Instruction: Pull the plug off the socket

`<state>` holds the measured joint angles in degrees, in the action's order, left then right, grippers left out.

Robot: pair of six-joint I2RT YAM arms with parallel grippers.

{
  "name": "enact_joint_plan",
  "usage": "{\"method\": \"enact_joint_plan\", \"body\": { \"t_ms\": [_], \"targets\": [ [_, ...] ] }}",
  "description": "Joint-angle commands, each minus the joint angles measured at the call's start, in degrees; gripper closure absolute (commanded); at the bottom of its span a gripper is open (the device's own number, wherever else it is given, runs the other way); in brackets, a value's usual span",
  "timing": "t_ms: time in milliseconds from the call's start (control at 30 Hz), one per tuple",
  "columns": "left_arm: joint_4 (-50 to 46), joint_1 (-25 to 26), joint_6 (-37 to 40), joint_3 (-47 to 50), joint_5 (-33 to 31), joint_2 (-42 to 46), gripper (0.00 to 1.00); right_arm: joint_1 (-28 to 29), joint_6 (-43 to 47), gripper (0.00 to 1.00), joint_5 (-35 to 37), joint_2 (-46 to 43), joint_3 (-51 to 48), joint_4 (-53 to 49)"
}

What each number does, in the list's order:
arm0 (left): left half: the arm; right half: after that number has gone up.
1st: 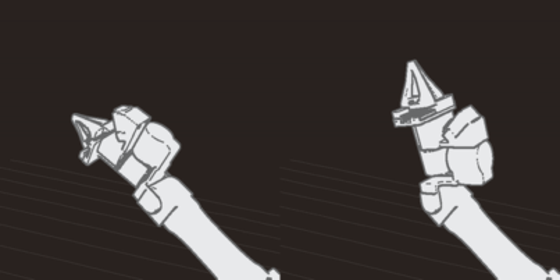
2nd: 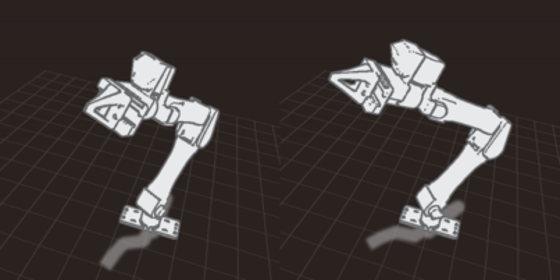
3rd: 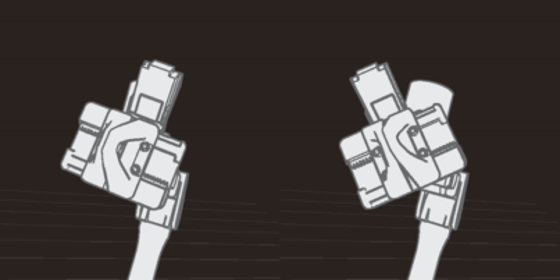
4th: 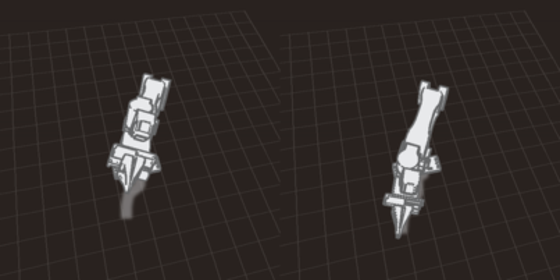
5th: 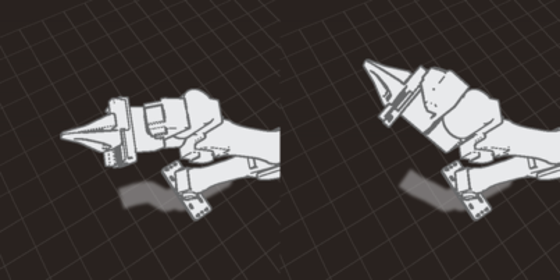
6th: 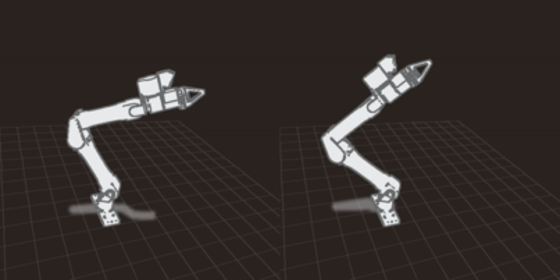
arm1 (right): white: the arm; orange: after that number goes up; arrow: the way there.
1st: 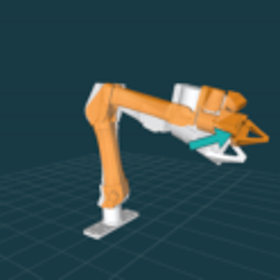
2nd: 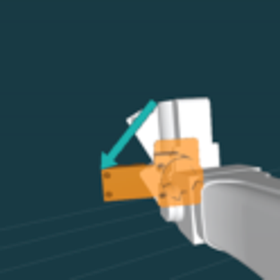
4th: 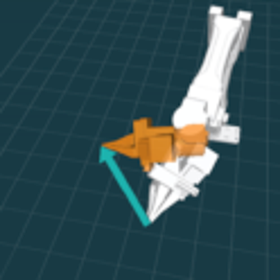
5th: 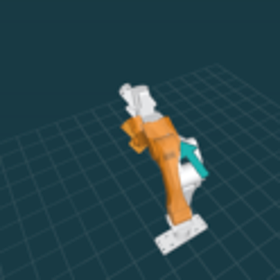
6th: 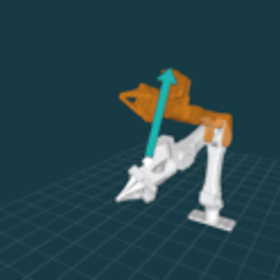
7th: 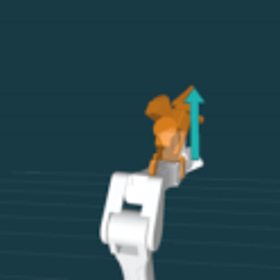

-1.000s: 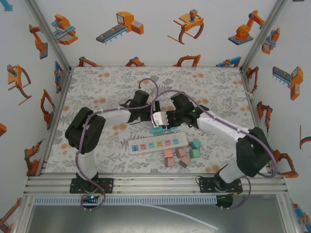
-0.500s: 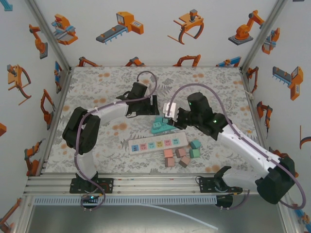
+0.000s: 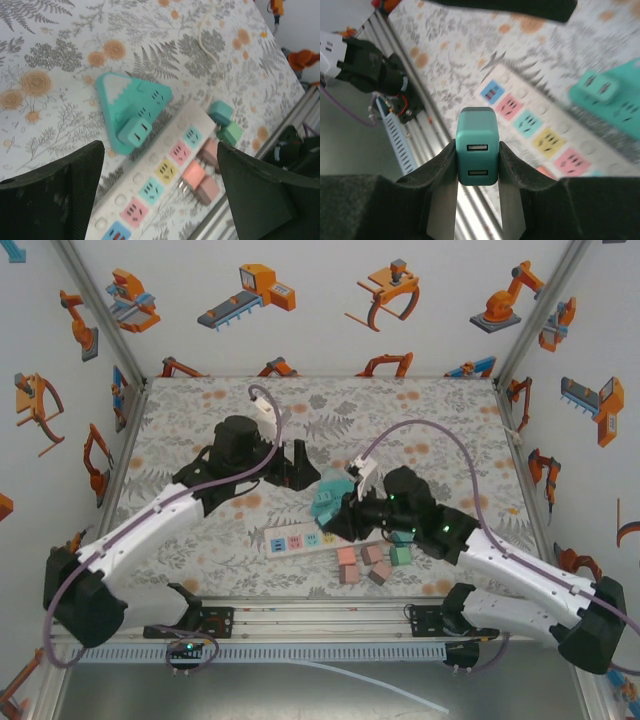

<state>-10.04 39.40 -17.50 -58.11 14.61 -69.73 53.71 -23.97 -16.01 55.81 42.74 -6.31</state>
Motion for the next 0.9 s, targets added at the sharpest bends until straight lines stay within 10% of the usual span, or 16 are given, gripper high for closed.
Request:
{"method": "enact_joint_plan", "body": {
  "t_ms": [0, 433, 867],
  "targets": [
    [-8.6, 1.4, 7.6, 1.9, 0.5, 7.3, 0.12, 6.5, -13.6, 0.89, 12.5, 1.3, -3.7, 8.8],
    [-32.4, 7.1, 28.2, 2.5, 7.4, 22.9, 0.03, 16.0, -37.8, 0.87, 27.8, 16.7, -13.4, 23.8],
    [-29.9, 7.7, 38.1, 9.0, 8.9, 28.4, 0.03, 15.9, -47.4, 0.77, 30.2, 25.5, -16.2, 27.0]
  ]
}}
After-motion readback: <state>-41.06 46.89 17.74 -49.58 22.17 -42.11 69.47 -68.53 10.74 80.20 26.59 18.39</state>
